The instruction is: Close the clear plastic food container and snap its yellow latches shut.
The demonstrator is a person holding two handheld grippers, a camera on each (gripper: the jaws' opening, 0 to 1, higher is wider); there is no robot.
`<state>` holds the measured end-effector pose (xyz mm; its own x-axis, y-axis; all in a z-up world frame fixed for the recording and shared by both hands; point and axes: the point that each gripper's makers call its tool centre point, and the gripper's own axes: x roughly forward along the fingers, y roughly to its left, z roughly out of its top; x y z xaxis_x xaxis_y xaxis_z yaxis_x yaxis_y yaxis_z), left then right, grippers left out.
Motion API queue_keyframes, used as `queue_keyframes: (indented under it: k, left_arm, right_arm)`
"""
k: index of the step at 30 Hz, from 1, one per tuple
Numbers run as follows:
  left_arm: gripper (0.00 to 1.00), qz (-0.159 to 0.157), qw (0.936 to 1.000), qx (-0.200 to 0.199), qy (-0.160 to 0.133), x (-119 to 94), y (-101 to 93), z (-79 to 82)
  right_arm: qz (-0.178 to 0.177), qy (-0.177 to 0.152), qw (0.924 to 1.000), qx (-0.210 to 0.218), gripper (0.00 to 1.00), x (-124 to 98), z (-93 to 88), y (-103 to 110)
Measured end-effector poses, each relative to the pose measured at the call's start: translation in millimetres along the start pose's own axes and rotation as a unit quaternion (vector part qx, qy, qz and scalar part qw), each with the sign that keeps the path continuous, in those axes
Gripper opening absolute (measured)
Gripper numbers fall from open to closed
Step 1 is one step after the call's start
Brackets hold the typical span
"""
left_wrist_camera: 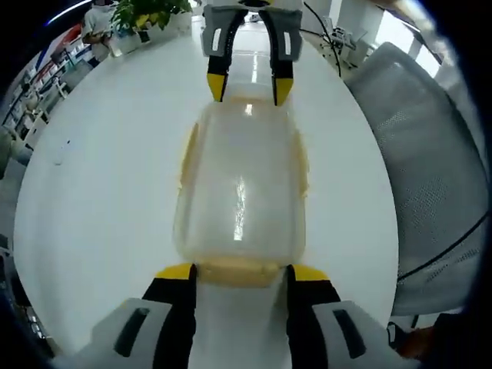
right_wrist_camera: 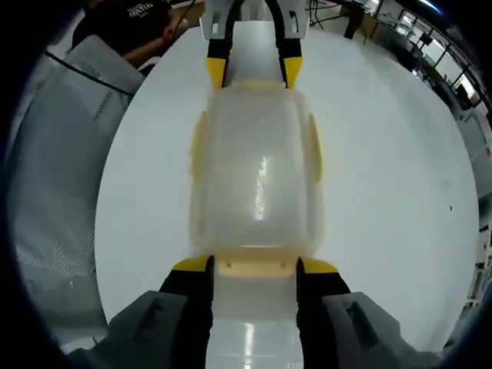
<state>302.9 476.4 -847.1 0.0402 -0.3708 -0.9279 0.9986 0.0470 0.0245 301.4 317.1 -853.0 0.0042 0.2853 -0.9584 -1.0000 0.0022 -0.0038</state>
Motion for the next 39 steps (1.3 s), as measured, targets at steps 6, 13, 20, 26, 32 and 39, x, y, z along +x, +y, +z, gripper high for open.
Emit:
queue_keyframes:
  k: [6, 13, 20, 26, 32, 39]
  left_arm:
    - [0.34, -0.006, 0.9999, 0.012, 0.008, -0.6, -1.4, 0.6]
    - [0.33, -0.007, 0.9999, 0.012, 0.005, -1.2, -1.0, -0.6]
    - [0.33, -0.006, 0.9997, 0.001, -0.022, -2.1, -1.4, -1.1]
    - [0.33, -0.005, 0.9998, 0.003, -0.02, -1.4, -1.7, 0.3]
    - [0.33, -0.006, 0.9997, 0.009, -0.022, -1.3, -3.2, 1.6]
    - [0.33, -0.009, 0.9998, 0.008, -0.016, -5.3, -10.2, 0.0]
  right_arm:
    - [0.002, 0.014, 0.9999, -0.006, 0.38, -0.1, -0.1, -0.4]
    - [0.001, 0.031, 0.9995, -0.003, 0.37, 0.2, -1.1, 0.2]
    - [0.0, 0.032, 0.9995, 0.001, 0.36, -0.2, -1.3, 0.7]
    - [-0.002, 0.031, 0.9995, 0.005, 0.36, -0.4, -1.6, 1.1]
    - [-0.009, 0.026, 0.9996, 0.009, 0.36, -1.3, -2.4, 3.3]
    - [-0.003, 0.009, 0.9999, 0.011, 0.36, -3.3, 0.2, 11.8]
